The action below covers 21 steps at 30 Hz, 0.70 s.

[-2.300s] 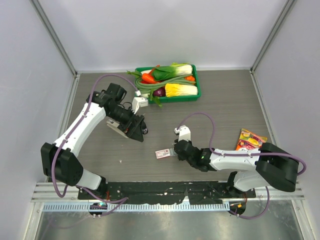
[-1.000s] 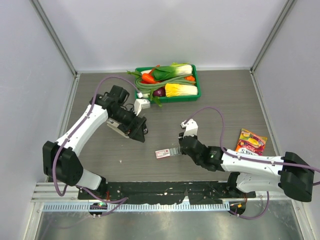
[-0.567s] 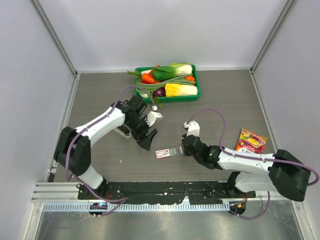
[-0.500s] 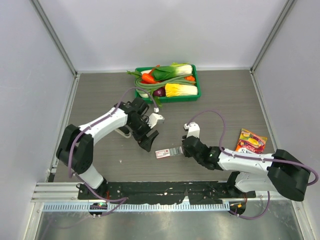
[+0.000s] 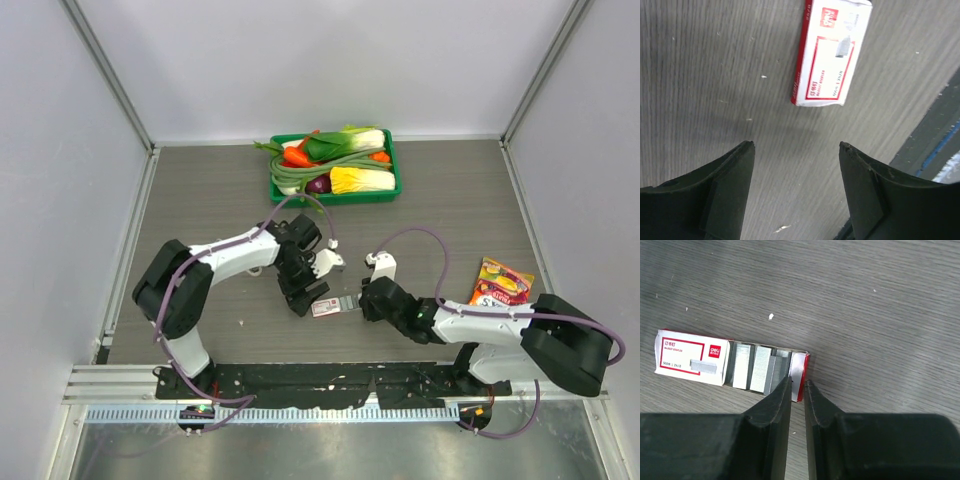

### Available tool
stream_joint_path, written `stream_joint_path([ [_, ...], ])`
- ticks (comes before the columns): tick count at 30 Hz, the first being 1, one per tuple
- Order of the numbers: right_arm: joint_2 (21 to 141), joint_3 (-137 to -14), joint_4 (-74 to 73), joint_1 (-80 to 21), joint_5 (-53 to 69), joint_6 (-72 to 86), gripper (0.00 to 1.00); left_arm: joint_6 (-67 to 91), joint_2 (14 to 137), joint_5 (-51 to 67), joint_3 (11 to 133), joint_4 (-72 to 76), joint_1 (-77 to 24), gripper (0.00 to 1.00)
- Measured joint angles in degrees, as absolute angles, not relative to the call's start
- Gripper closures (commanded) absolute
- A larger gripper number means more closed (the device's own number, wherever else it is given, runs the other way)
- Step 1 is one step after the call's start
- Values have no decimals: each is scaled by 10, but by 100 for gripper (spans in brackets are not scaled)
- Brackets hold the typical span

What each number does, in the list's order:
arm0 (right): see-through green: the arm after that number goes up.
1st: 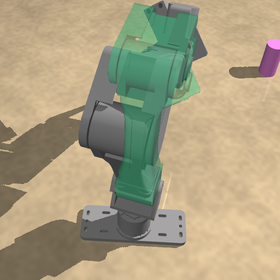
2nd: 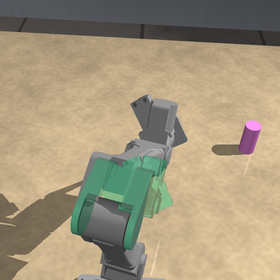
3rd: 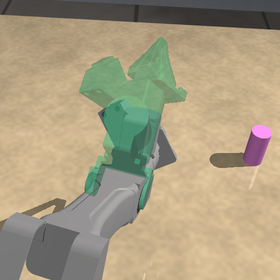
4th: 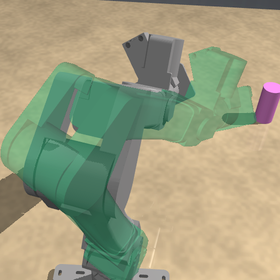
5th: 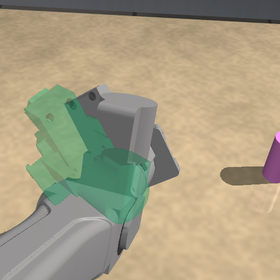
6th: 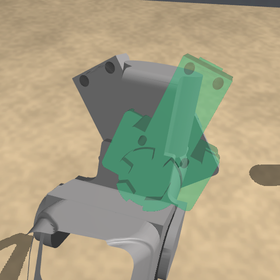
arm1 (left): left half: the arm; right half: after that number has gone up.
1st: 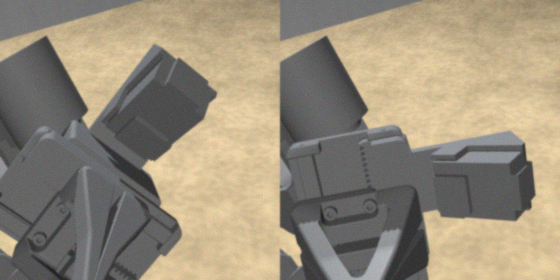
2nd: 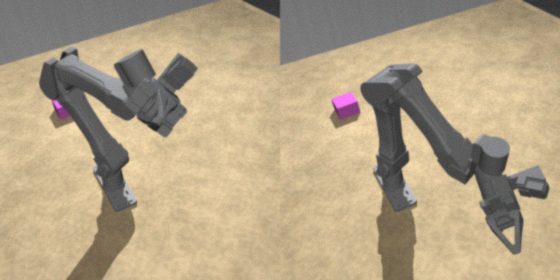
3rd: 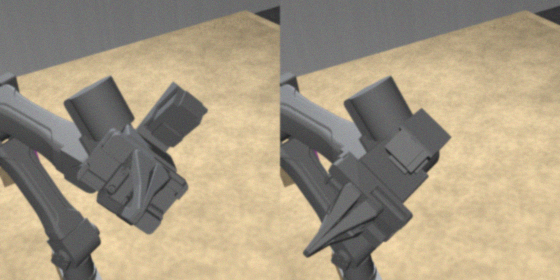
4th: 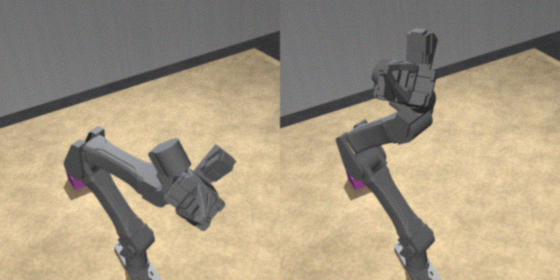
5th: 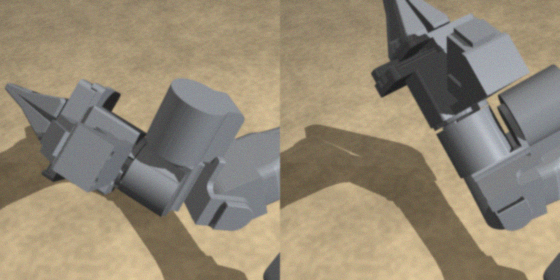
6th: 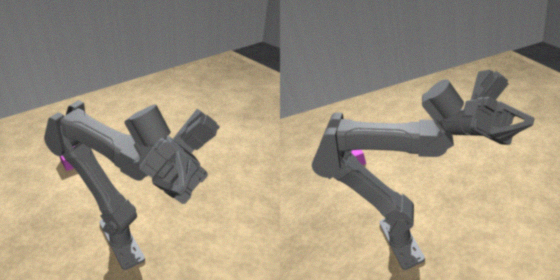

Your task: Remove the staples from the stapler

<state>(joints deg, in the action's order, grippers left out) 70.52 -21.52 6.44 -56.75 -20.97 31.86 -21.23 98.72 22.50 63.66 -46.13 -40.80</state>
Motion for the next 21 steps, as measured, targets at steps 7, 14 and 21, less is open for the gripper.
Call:
stream_joint_path([
  [7,713,-215,73,-565,-201,321,81,-210,1012,178,639,-434,-423,42],
  [14,713,-215,79,-565,-192,326,83,-194,1024,144,652,-421,-438,45],
  [21,713,-215,82,-565,-188,333,85,-190,1031,134,660,-406,-453,44],
])
